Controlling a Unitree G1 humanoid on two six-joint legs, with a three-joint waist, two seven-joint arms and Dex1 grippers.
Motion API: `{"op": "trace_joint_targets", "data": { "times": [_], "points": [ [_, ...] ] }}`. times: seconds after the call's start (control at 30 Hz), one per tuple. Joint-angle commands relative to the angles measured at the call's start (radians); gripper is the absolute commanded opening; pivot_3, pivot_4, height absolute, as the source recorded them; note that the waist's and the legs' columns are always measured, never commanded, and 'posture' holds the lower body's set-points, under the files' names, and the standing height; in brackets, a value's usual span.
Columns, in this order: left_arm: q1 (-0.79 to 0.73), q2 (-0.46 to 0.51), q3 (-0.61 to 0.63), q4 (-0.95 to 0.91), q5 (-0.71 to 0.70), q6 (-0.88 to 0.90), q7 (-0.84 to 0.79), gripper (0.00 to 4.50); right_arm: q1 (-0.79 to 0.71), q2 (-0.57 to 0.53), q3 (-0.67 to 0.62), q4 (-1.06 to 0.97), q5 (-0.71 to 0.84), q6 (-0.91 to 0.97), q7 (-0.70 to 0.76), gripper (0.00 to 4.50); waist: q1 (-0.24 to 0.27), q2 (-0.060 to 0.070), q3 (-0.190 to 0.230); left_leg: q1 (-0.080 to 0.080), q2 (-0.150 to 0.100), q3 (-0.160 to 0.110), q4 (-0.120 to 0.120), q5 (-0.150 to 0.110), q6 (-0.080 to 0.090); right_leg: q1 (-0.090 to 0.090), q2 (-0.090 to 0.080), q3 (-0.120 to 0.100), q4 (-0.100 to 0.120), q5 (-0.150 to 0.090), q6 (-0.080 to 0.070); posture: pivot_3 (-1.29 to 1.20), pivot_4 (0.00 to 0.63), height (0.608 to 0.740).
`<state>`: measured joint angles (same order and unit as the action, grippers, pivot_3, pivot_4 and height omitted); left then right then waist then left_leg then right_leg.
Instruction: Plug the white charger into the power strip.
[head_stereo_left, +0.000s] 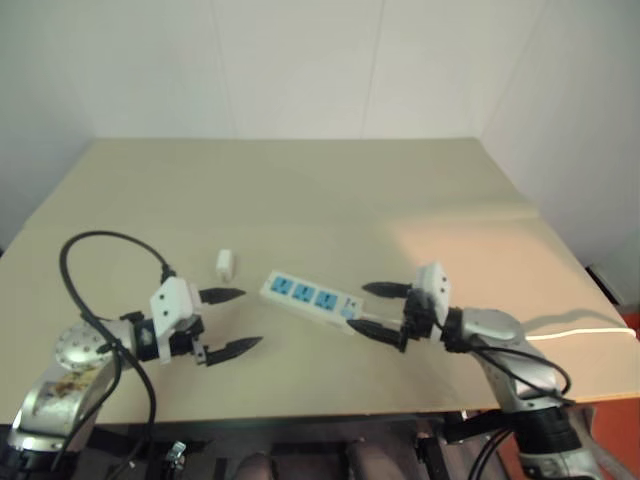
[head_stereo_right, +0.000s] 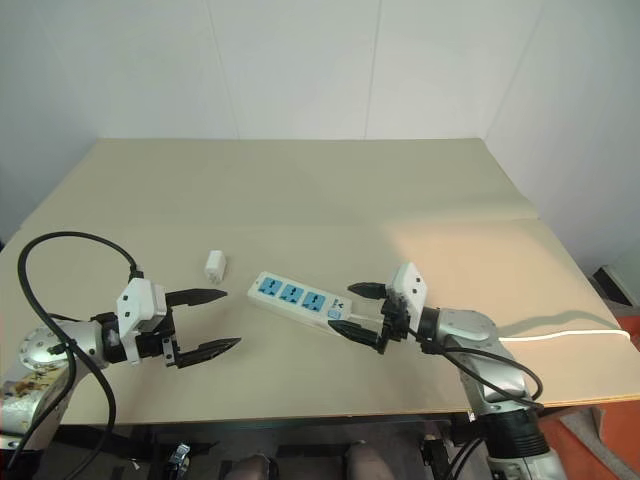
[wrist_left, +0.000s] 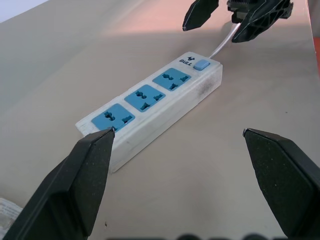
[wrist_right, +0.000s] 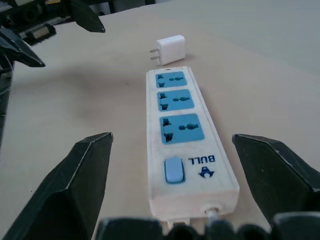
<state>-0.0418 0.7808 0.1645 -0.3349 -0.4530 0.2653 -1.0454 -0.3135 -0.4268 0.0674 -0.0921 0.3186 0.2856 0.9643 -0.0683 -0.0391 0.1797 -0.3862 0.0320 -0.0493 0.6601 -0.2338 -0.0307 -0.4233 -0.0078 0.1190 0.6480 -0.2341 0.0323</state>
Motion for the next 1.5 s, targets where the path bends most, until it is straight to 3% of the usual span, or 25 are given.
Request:
{"op": "trace_joint_targets", "data": {
  "times": [0.03,0.7,1.5],
  "points": [
    [-0.011,0.008,0.005,-0.010,-0.007,-0.015,-0.008,4.50,-0.022,0.004,0.022,0.022,-0.034,-0.053,-0.017,4.48,0.000,0.000,0.000,0.000,0.000,0.000,0.000,0.000,0.000,0.000,0.000,0.000,0.000,0.000,0.001,0.00,0.150,0.740],
    [0.002,0.014,0.016,-0.058,-0.023,0.019,0.011,4.50,-0.055,0.079,0.077,0.148,-0.082,-0.162,-0.060,4.48,-0.002,0.000,0.000,0.001,0.000,0.000,0.000,0.000,0.000,0.000,0.001,0.000,0.000,0.000,-0.001,0.00,0.150,0.740],
    [-0.005,0.018,0.003,-0.055,-0.029,0.025,0.006,4.50,-0.044,0.071,0.066,0.086,-0.060,-0.162,-0.059,4.48,-0.002,0.000,0.000,0.001,0.000,0.000,0.000,0.000,0.000,0.000,0.001,0.000,0.000,0.000,0.000,0.00,0.150,0.740]
  ]
}}
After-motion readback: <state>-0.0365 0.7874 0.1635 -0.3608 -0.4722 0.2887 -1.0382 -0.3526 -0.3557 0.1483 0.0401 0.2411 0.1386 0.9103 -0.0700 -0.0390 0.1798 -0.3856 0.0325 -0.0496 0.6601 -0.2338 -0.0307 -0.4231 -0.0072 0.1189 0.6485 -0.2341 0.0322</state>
